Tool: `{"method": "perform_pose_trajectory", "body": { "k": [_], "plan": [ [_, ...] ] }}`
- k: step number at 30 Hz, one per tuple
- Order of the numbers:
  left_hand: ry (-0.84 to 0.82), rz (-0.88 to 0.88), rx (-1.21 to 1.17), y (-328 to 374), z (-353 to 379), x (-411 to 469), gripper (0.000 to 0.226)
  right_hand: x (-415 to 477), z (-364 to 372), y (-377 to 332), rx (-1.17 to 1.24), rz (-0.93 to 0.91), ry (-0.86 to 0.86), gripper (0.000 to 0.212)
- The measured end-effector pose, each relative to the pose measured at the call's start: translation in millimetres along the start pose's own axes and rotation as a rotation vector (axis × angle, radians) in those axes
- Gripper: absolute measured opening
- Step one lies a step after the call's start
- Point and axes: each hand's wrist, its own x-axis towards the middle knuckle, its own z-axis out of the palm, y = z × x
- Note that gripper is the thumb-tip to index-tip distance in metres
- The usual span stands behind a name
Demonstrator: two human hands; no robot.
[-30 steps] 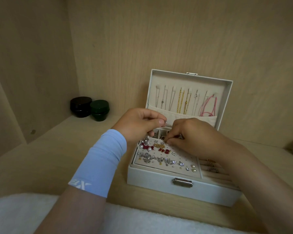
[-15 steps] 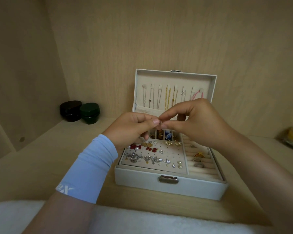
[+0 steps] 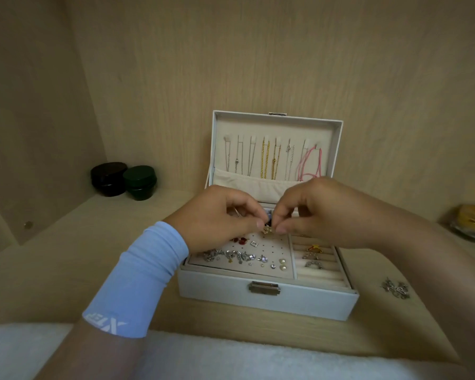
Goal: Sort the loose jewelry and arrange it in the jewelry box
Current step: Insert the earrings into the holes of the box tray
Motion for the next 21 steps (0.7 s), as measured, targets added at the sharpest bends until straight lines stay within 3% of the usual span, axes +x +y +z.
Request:
{"method": "perform_pose_trajectory", "body": {
  "k": [7, 21],
  "plan": [
    [-0.174, 0.034, 0.249, -7, 2, -1, 0.011, 5, 11, -18, -0.188, 0.08, -0.156, 0.002],
    [-0.187, 0.034, 0.317, -9, 7, 2, 0.009, 2, 5, -37, -0.374, 0.141, -0.282, 0.004]
  ]
}}
